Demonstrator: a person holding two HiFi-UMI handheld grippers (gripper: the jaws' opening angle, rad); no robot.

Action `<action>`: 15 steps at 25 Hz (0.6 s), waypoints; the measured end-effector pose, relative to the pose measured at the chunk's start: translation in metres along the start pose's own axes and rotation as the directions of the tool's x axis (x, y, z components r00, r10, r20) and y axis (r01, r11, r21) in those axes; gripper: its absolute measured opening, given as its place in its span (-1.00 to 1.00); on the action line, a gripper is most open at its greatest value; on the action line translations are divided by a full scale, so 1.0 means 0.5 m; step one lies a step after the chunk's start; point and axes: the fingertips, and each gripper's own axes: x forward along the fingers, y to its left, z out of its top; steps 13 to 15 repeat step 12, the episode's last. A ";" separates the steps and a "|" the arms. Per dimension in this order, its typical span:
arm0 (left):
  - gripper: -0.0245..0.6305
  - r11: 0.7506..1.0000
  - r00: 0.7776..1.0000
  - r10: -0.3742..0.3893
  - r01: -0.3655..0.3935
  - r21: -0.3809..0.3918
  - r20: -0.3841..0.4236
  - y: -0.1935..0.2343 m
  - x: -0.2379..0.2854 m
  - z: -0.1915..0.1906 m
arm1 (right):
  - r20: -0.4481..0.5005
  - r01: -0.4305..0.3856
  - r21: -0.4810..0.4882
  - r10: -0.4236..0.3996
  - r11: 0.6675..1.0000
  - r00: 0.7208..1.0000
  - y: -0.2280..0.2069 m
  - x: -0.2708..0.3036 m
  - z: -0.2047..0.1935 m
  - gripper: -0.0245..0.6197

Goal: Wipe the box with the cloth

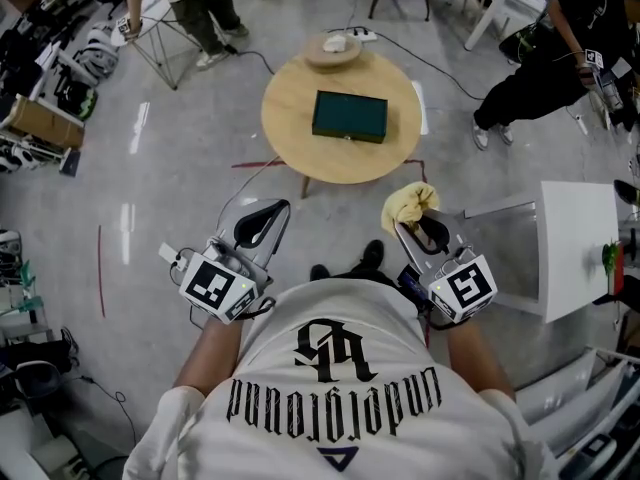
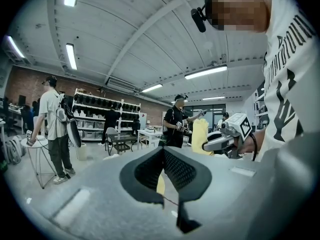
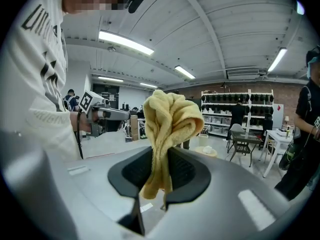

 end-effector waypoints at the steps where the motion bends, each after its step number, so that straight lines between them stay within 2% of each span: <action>1: -0.91 1.000 1.000 -0.001 0.001 0.000 0.001 -0.002 -0.001 -0.002 | 0.001 0.000 -0.001 0.000 1.000 1.000 0.002 -0.001 -0.002 -0.68; 15: -0.91 1.000 1.000 -0.016 0.016 -0.007 0.003 -0.004 0.009 -0.008 | -0.012 0.006 0.001 -0.006 1.000 1.000 -0.001 -0.004 -0.009 -0.68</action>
